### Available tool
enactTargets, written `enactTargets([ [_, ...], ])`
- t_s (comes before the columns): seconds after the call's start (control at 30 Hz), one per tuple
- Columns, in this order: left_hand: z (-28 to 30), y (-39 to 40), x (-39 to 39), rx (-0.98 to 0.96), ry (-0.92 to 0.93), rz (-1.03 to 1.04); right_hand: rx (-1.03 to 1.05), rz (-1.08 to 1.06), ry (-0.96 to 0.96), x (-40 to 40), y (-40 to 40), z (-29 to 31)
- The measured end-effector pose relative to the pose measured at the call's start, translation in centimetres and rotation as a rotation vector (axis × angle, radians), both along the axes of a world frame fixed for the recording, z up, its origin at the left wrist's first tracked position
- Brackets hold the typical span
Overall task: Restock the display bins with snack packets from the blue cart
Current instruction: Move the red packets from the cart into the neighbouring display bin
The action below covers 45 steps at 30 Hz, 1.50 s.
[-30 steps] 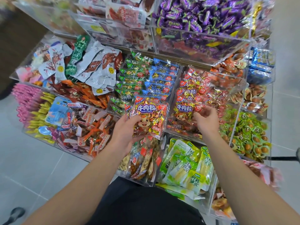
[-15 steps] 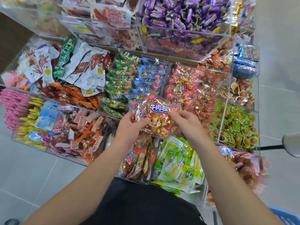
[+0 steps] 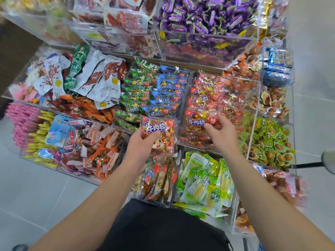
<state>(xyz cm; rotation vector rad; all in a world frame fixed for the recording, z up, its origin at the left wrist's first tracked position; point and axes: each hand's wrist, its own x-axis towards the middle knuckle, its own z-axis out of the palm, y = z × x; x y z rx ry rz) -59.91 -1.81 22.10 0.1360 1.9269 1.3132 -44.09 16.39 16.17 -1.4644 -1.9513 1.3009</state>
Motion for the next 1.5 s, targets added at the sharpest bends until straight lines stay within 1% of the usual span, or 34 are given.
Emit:
enactTargets([
  [0.1,0.4,-0.3,0.1,0.0,-0.017,0.024,0.0,0.013,-0.103,-1.0,-0.6,-1.9],
  [0.17,0.2,-0.5,-0.2,-0.002,-0.003,0.016,-0.009,-0.029,-0.092,-1.2,-0.8,-2.1],
  [0.27,0.0,-0.5,-0.3,-0.006,0.004,0.002,-0.093,-0.108,-0.077,-0.9,-0.6,-1.7],
  [0.37,-0.3,-0.5,-0.3,-0.018,-0.028,-0.011,-0.192,-0.118,-0.122,-0.2,-0.3,-1.5],
  [0.43,-0.7,-0.4,-0.3,-0.021,-0.041,-0.028,-0.227,-0.122,-0.09,0.1,-0.5,-1.3],
  [0.6,-0.9,-0.3,-0.1,-0.056,-0.028,-0.012,-0.091,-0.089,-0.006,0.9,-0.3,-0.6],
  [0.67,-0.7,-0.4,-0.2,-0.043,-0.029,-0.01,-0.048,-0.044,-0.02,0.8,0.1,-0.3],
  [0.77,-0.5,-0.6,-0.3,-0.016,-0.043,0.019,0.021,0.033,-0.108,-0.3,0.0,-0.6],
  [0.9,-0.2,-0.7,-0.5,0.007,-0.038,0.025,0.09,-0.07,-0.09,-1.3,-0.9,-1.7],
  [1.03,-0.5,-0.9,-0.8,-0.009,-0.038,0.044,0.153,-0.204,-0.004,-0.9,-1.4,-2.1],
  [1.13,-1.0,-0.9,-0.8,-0.013,-0.043,0.039,0.183,-0.157,-0.046,-0.9,-1.7,-2.3],
  [1.23,-1.3,-0.9,-0.8,-0.009,-0.041,0.031,0.138,-0.1,-0.102,-0.9,-1.4,-2.6],
  [1.3,-1.5,-0.9,-0.9,0.007,-0.063,0.037,0.07,-0.071,-0.122,-0.8,-0.9,-2.5],
  [1.43,-1.5,-0.7,-0.7,0.026,-0.099,0.028,-0.204,-0.095,-0.057,-0.2,-0.4,-2.2],
  [1.5,-1.5,-0.6,-0.6,0.027,-0.102,0.03,-0.277,-0.129,0.015,0.2,-0.4,-2.1],
])
